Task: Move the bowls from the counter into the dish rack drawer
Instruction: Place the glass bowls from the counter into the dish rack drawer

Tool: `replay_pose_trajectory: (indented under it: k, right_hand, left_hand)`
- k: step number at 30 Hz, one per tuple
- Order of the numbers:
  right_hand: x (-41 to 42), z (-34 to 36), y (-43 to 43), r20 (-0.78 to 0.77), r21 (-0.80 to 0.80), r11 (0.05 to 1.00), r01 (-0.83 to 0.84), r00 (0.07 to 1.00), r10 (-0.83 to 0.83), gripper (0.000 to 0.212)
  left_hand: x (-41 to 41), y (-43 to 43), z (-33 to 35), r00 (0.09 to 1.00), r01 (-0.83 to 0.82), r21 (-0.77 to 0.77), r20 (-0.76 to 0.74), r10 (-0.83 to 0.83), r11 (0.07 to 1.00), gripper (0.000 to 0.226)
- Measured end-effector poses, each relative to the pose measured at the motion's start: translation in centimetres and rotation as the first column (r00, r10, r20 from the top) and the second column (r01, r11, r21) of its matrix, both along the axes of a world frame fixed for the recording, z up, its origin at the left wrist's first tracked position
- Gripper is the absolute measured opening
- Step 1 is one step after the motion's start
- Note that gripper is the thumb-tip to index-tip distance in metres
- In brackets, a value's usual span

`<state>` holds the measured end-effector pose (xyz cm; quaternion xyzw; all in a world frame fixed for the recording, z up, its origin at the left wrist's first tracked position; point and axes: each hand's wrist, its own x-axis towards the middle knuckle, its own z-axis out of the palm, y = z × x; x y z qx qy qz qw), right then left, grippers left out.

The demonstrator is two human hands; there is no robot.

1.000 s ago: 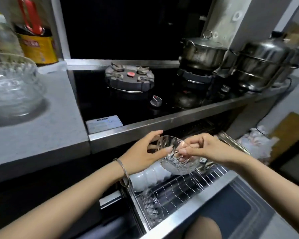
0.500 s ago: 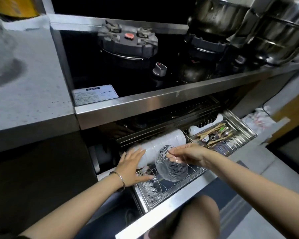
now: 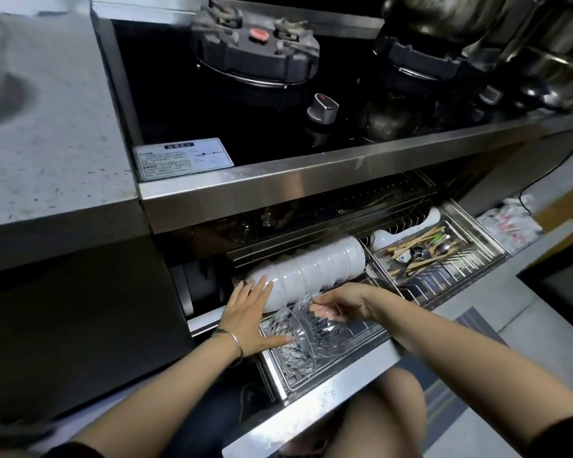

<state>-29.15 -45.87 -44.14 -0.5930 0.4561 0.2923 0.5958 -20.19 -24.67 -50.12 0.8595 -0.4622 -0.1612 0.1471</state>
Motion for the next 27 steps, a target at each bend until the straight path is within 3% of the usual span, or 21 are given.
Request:
replay_pose_trajectory:
  k: [17, 20, 25, 27]
  right_hand:
    - [0.6, -0.5, 1.8, 0.004, 0.098, 0.982, -0.164, 0.986, 0.165, 0.023]
    - [0.6, 0.3, 1.8, -0.003, -0.002, 0.964, -0.266, 0.964, 0.266, 0.020]
    - [0.4, 0.7, 1.5, 0.031, -0.367, 0.844, -0.391, 0.902, 0.431, 0.013]
    - [0.2, 1.7, 1.5, 0.067, -0.462, 0.806, -0.371, 0.891, 0.449, 0.023]
  left_hand:
    - [0.1, 0.1, -0.1, 1.000, 0.000, -0.002, 0.009, 0.000, 1.000, 0.125]
    - [0.0, 0.1, 0.2, 1.000, 0.005, 0.020, 0.014, -0.006, 1.000, 0.124]
    - [-0.2, 0.2, 1.3, 0.999, 0.029, 0.077, -0.023, -0.028, 0.997, 0.116]
    - [-0.3, 0.1, 2.4, 0.998, 0.020, 0.062, -0.066, -0.016, 0.998, 0.111]
